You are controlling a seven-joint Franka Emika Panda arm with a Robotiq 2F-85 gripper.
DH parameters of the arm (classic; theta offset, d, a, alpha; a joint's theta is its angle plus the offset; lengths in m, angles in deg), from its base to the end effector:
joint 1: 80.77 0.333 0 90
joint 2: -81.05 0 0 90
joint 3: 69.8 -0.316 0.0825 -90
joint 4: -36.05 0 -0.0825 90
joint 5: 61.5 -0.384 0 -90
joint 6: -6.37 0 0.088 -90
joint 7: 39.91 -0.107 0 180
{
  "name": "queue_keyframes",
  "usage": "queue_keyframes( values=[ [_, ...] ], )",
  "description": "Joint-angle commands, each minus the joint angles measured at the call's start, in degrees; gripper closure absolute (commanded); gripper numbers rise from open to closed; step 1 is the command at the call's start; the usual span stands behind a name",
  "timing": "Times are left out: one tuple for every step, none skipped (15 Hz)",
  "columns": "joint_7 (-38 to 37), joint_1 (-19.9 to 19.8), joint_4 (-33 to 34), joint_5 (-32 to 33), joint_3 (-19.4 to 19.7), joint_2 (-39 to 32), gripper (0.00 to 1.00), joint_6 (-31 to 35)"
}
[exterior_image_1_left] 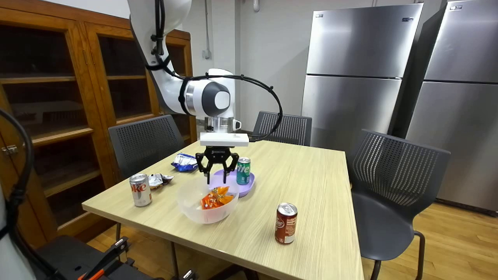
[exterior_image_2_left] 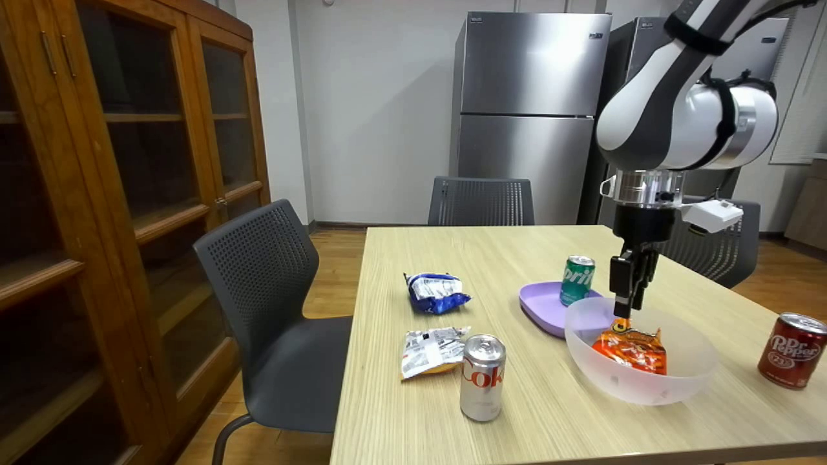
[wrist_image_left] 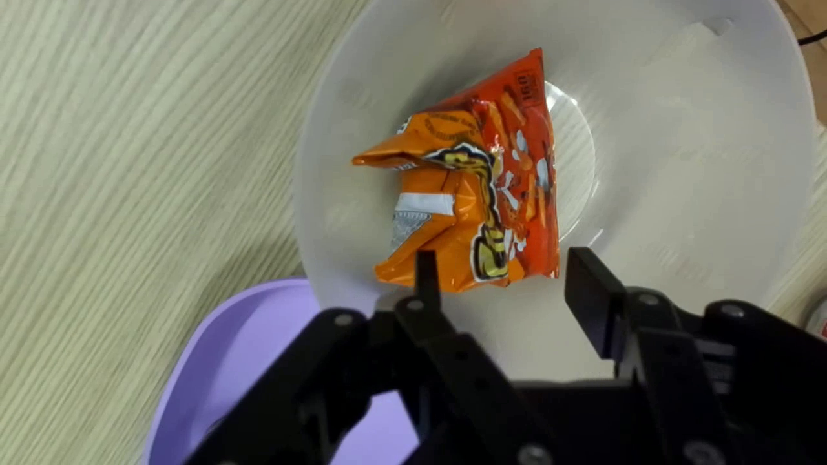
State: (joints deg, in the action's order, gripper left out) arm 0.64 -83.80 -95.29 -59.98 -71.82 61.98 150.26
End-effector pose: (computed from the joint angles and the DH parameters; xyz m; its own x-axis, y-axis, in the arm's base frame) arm 0.5178 -0.0083 0.1953 0.7527 0.6526 -0.0871 0.6486 -0.7577 -0.0724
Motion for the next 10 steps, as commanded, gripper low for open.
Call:
queue_keyframes(
  values=[
    [2.44, -2.11, -1.15, -0.50, -1.45, 4.92, 0.15, -2.98],
    [2.69, -2.30, -1.28, -0.77, -1.36, 5.88, 0.06, -3.37],
    [2.77, -2.53, -1.46, -1.08, -1.14, 6.90, 0.01, -3.48],
    [2.83, -2.76, -1.48, -1.45, -0.92, 7.73, 0.00, -3.67],
    [2.62, -2.99, -1.35, -1.85, -0.63, 8.41, 0.00, -3.85],
    [2.38, -3.20, -1.18, -2.18, -0.34, 8.97, 0.00, -3.96],
    [2.00, -3.46, -0.89, -2.46, 0.08, 9.39, 0.00, -4.16],
    [1.67, -3.64, -0.70, -2.71, 0.51, 9.73, 0.00, -4.20],
    [1.15, -3.83, -0.34, -2.96, 1.11, 9.89, 0.00, -4.37],
    [0.71, -4.04, -0.14, -3.18, 1.62, 9.96, 0.00, -4.15]
  ],
)
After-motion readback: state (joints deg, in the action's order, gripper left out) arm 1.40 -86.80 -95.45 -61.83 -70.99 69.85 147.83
